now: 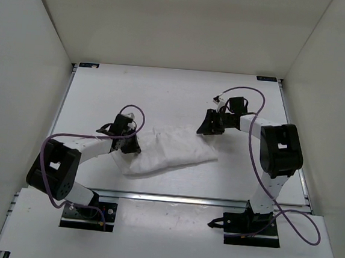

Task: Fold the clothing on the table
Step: Fold the skirt

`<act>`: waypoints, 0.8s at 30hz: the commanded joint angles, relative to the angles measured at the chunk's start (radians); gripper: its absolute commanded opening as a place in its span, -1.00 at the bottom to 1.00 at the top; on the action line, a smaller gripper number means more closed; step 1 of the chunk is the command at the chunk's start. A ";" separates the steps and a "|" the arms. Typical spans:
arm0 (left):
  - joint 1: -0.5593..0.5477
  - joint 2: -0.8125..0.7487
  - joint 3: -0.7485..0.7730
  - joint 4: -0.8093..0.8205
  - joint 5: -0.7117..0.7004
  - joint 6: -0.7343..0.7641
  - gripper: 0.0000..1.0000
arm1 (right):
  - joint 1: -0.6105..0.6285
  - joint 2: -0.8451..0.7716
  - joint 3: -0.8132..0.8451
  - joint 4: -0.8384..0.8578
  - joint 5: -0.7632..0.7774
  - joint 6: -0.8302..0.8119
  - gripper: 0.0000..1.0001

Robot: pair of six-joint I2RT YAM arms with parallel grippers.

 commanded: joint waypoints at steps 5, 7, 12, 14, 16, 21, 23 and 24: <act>0.018 0.044 0.215 -0.097 -0.056 0.131 -0.13 | -0.015 -0.247 -0.036 -0.045 0.151 -0.023 0.18; 0.021 0.044 0.266 -0.118 -0.064 0.161 -0.01 | -0.025 -0.294 -0.065 -0.073 0.210 -0.055 0.32; 0.018 -0.023 0.338 -0.193 -0.098 0.190 0.05 | -0.108 -0.379 -0.221 -0.073 0.202 -0.037 0.39; 0.004 -0.074 0.317 -0.204 -0.101 0.195 -0.11 | -0.116 -0.385 -0.271 -0.063 0.199 -0.046 0.43; -0.008 -0.102 0.264 -0.224 -0.147 0.188 -0.46 | -0.094 -0.382 -0.309 -0.061 0.199 -0.061 0.46; -0.014 -0.169 0.131 -0.223 -0.128 0.138 -1.00 | -0.050 -0.347 -0.326 -0.015 0.166 -0.055 0.63; -0.031 -0.186 0.098 -0.217 -0.141 0.116 -1.00 | -0.047 -0.348 -0.338 0.023 0.156 -0.041 0.70; -0.042 -0.192 0.084 -0.213 -0.142 0.113 -1.00 | -0.044 -0.344 -0.332 0.031 0.153 -0.038 0.72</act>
